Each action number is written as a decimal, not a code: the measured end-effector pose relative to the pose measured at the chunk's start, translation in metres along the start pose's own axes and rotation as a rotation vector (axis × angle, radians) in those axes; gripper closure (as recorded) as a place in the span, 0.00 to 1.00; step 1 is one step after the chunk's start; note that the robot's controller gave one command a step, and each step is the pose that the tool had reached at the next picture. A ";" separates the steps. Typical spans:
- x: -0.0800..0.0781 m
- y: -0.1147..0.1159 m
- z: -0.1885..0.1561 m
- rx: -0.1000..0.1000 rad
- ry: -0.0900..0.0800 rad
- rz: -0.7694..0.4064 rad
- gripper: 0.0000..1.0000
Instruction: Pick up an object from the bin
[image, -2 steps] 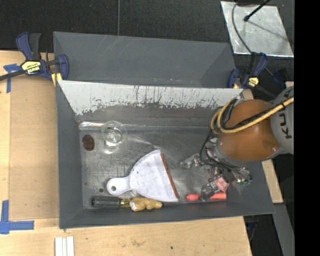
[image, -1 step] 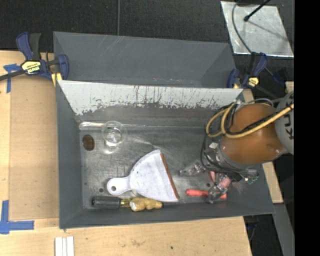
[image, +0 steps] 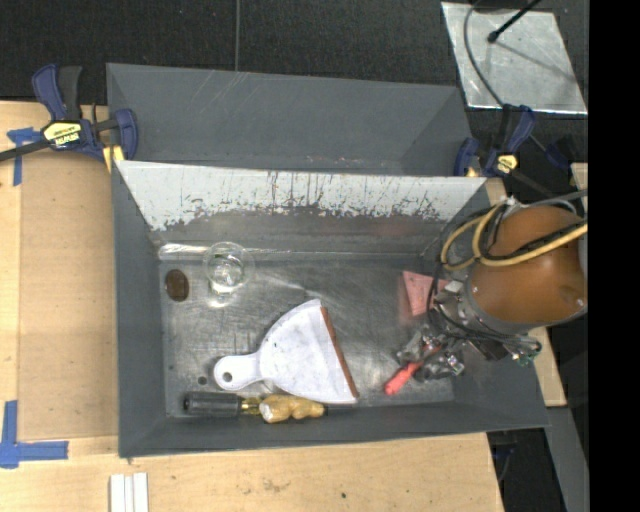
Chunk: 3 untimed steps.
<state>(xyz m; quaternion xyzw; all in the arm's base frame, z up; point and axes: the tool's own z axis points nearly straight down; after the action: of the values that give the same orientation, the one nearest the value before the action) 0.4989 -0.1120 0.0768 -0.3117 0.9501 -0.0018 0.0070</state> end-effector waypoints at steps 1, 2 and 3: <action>0.000 0.000 0.000 0.000 0.000 0.000 1.00; 0.006 -0.006 -0.097 -0.006 0.010 0.054 1.00; 0.006 -0.006 -0.097 -0.007 0.010 0.055 1.00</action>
Offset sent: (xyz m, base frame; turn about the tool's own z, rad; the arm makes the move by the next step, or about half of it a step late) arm -0.0032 -0.0079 0.0973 0.0527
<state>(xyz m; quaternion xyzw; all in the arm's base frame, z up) 0.4964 -0.1203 0.1743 -0.2855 0.9584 -0.0001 0.0012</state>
